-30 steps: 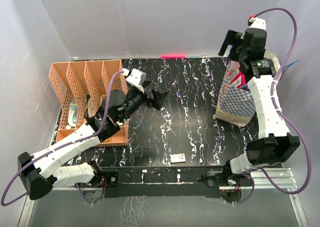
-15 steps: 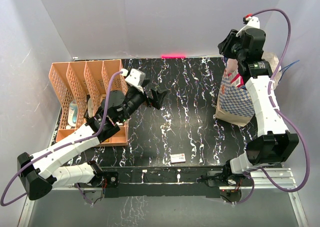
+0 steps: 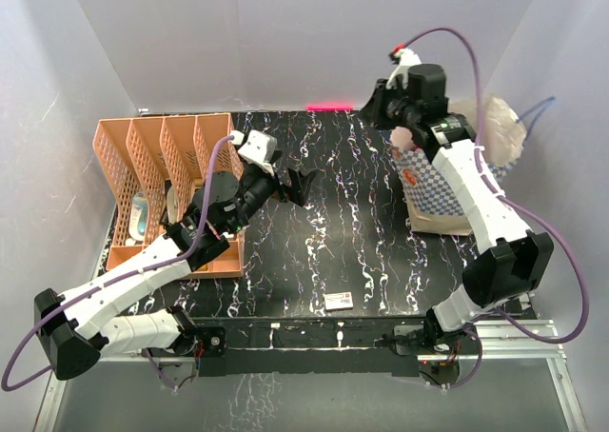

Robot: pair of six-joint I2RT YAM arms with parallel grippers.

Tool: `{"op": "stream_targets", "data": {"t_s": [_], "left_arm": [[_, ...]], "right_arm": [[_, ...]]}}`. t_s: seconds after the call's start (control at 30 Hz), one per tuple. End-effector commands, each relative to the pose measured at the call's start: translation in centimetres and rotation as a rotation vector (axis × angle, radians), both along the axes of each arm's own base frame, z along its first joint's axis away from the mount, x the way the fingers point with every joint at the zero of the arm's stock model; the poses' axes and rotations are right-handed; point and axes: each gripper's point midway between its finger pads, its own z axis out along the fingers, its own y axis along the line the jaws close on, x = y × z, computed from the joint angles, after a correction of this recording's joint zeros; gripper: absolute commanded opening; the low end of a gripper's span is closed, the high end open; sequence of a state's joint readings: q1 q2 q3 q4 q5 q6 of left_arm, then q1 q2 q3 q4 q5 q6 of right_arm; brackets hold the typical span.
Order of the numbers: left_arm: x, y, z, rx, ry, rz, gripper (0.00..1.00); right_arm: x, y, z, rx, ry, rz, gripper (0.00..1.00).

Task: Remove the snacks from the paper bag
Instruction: Move the paper bag to the center of the board.

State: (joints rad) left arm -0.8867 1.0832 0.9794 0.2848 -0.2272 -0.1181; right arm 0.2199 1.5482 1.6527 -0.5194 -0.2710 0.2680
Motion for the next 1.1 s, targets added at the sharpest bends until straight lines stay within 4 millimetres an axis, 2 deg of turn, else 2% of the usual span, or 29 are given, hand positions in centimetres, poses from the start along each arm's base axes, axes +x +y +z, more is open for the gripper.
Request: {"op": "stream_targets", "data": {"t_s": [0.0, 0.2, 0.33, 0.47, 0.53, 0.6, 0.63, 0.73, 1.07], "left_arm": [[0.4, 0.2, 0.2, -0.002, -0.018, 0.030, 0.99], [0.7, 0.7, 0.0, 0.001, -0.010, 0.061, 0.98], [0.9, 1.1, 0.2, -0.003, -0.012, 0.086, 0.98], [1.0, 1.3, 0.1, -0.003, -0.008, 0.099, 0.98], [1.0, 1.4, 0.1, -0.006, -0.009, 0.105, 0.99], [1.0, 1.5, 0.2, -0.007, -0.009, 0.107, 0.98], [1.1, 1.5, 0.1, -0.006, -0.008, 0.110, 0.98], [1.2, 1.5, 0.0, -0.003, -0.010, 0.114, 0.98], [1.2, 2.1, 0.4, -0.002, -0.032, 0.135, 0.99]], "right_arm": [[-1.9, 6.6, 4.7, 0.088, -0.120, 0.154, 0.10], [-3.2, 12.6, 5.5, 0.173, -0.113, 0.252, 0.10], [-3.4, 13.7, 6.3, 0.221, -0.116, 0.271, 0.10], [-3.4, 13.6, 6.1, 0.223, -0.112, 0.268, 0.12], [-3.2, 12.8, 6.0, 0.197, -0.111, 0.227, 0.20], [-3.1, 11.5, 6.3, 0.158, -0.130, 0.172, 0.34], [-3.2, 10.8, 6.6, 0.140, -0.141, 0.147, 0.44], [-3.4, 8.2, 7.1, 0.071, -0.173, 0.049, 0.63], [-5.3, -2.0, 7.3, -0.236, -0.246, -0.300, 0.89]]}}
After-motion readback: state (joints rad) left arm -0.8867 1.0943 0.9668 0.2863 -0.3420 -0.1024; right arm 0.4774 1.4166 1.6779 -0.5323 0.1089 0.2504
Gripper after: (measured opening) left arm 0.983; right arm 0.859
